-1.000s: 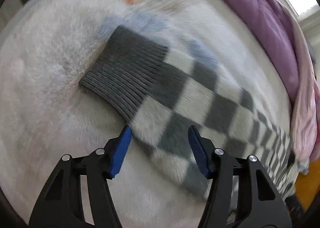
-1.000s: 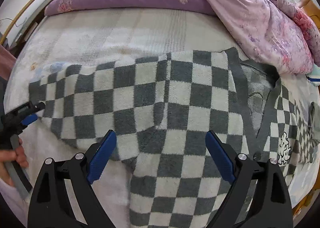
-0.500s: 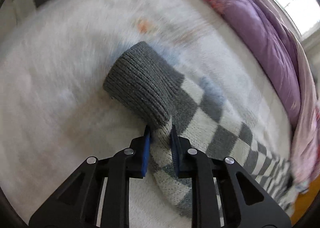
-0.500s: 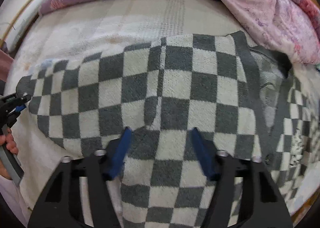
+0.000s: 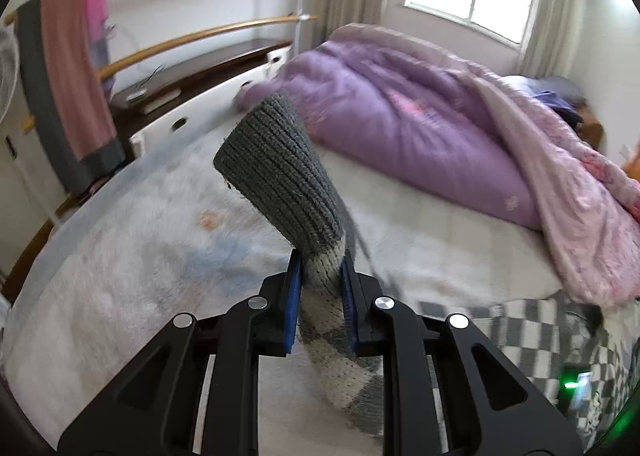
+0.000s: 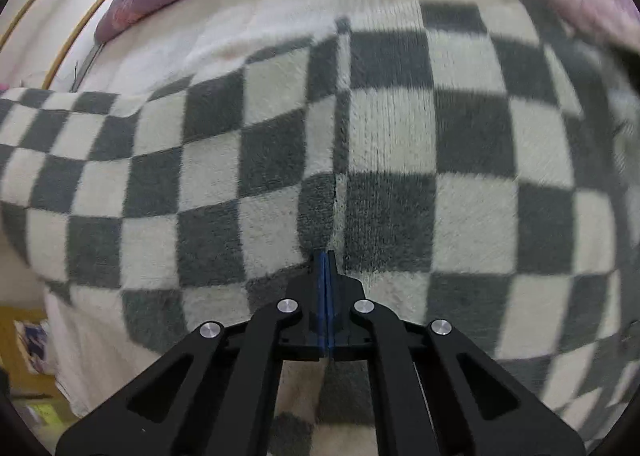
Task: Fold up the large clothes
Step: 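Lift the sleeve with the left tool and lay it across the cardigan body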
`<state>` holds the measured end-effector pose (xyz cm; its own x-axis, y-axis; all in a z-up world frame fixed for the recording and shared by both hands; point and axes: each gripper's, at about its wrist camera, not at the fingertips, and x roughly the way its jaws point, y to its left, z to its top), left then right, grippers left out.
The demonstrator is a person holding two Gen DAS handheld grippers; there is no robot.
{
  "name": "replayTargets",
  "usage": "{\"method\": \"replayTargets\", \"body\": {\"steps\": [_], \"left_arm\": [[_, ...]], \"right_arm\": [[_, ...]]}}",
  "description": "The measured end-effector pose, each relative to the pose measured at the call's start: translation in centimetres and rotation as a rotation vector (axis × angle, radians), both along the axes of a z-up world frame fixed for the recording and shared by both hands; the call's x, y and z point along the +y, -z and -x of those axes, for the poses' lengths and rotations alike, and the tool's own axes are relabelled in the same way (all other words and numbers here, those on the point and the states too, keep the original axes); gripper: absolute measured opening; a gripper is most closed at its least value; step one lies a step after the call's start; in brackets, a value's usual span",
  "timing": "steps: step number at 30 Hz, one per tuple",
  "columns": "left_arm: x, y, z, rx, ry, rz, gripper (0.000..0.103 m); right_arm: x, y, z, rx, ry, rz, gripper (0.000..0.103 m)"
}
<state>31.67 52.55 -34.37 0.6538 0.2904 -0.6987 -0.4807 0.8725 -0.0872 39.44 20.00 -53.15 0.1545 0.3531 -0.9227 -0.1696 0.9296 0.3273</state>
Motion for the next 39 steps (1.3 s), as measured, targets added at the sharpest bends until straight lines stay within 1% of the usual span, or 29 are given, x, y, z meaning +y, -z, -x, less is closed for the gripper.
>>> {"method": "replayTargets", "body": {"steps": [3, 6, 7, 10, 12, 13, 15, 16, 17, 19, 22, 23, 24, 25, 27, 28, 29, 31, 32, 34, 35, 37, 39], "left_arm": [[-2.8, -1.7, -0.3, -0.018, 0.043, -0.011, 0.019], [-5.8, -3.3, -0.2, -0.044, 0.076, -0.007, 0.018], [-6.6, -3.6, -0.1, -0.046, 0.083, -0.002, 0.018], [-10.7, -4.6, -0.6, -0.053, 0.122, 0.01, 0.018], [-13.1, -5.1, -0.9, -0.053, 0.146, -0.004, 0.018], [-15.0, -5.5, -1.2, -0.054, 0.163, -0.013, 0.018], [-17.9, -5.9, -1.7, -0.05, 0.191, -0.019, 0.019], [-19.1, -5.9, -1.7, -0.048, 0.204, -0.025, 0.019], [-21.4, -6.1, -2.1, -0.042, 0.226, -0.04, 0.019], [-24.2, -6.0, -2.5, -0.033, 0.258, -0.06, 0.019], [-29.3, -5.7, -3.3, -0.023, 0.309, -0.074, 0.019], [-31.4, -5.4, -3.6, -0.015, 0.328, -0.083, 0.019], [-33.3, -4.9, -3.9, -0.002, 0.342, -0.092, 0.019], [-34.7, -4.4, -4.0, 0.008, 0.352, -0.099, 0.019], [-38.6, -3.0, -4.6, 0.036, 0.382, -0.111, 0.019], [-39.8, -2.5, -4.7, 0.044, 0.398, -0.113, 0.019], [-42.4, -1.5, -5.1, 0.055, 0.43, -0.121, 0.019], [-45.4, 0.3, -5.5, 0.074, 0.48, -0.156, 0.019], [-48.1, 1.9, -5.9, 0.106, 0.528, -0.181, 0.019], [-51.1, 4.4, -6.2, 0.143, 0.571, -0.183, 0.019], [-52.3, 5.5, -6.4, 0.164, 0.583, -0.181, 0.019], [-55.2, 8.8, -6.6, 0.226, 0.612, -0.2, 0.019], [-57.1, 11.5, -6.5, 0.28, 0.644, -0.212, 0.02]], "right_arm": [[-0.4, 0.4, -0.1, 0.011, 0.042, -0.025, 0.001], [0.1, 0.4, 0.1, -0.018, 0.021, -0.001, 0.001], [0.1, 0.5, 0.1, -0.018, 0.025, -0.01, 0.001], [-0.7, 0.9, -0.1, 0.001, 0.057, -0.069, 0.001], [-1.2, 0.8, 0.1, 0.008, 0.062, -0.097, 0.001], [-1.5, 0.8, 0.0, 0.019, 0.061, -0.115, 0.001], [-2.9, 0.8, -0.1, 0.05, 0.073, -0.169, 0.001], [-3.9, 0.8, -0.2, 0.081, 0.09, -0.223, 0.001], [-5.0, 0.6, -0.1, 0.096, 0.103, -0.263, 0.0], [-7.4, -0.6, 0.0, 0.074, 0.115, -0.313, 0.0], [-11.4, -2.7, -0.2, 0.027, 0.12, -0.348, 0.0], [-13.8, -3.6, -0.3, 0.002, 0.134, -0.352, 0.0], [-15.3, -4.2, -0.3, -0.015, 0.149, -0.348, 0.0], [-18.0, -5.0, -0.4, -0.042, 0.18, -0.338, 0.0], [-22.3, -6.0, -0.3, -0.08, 0.24, -0.328, 0.0], [-25.2, -6.4, -0.2, -0.1, 0.279, -0.313, 0.0], [-27.0, -6.7, -0.3, -0.116, 0.309, -0.299, 0.0], [-31.9, -7.1, 0.1, -0.142, 0.377, -0.258, 0.001], [-33.4, -7.0, 0.2, -0.147, 0.404, -0.238, 0.001], [-38.3, -6.6, 0.7, -0.146, 0.484, -0.17, 0.001], [-39.9, -6.5, 0.9, -0.144, 0.516, -0.138, 0.001], [-42.1, -5.8, 1.7, -0.137, 0.551, -0.114, 0.001], [-44.3, -4.5, 2.3, -0.108, 0.599, -0.095, 0.001]]}}
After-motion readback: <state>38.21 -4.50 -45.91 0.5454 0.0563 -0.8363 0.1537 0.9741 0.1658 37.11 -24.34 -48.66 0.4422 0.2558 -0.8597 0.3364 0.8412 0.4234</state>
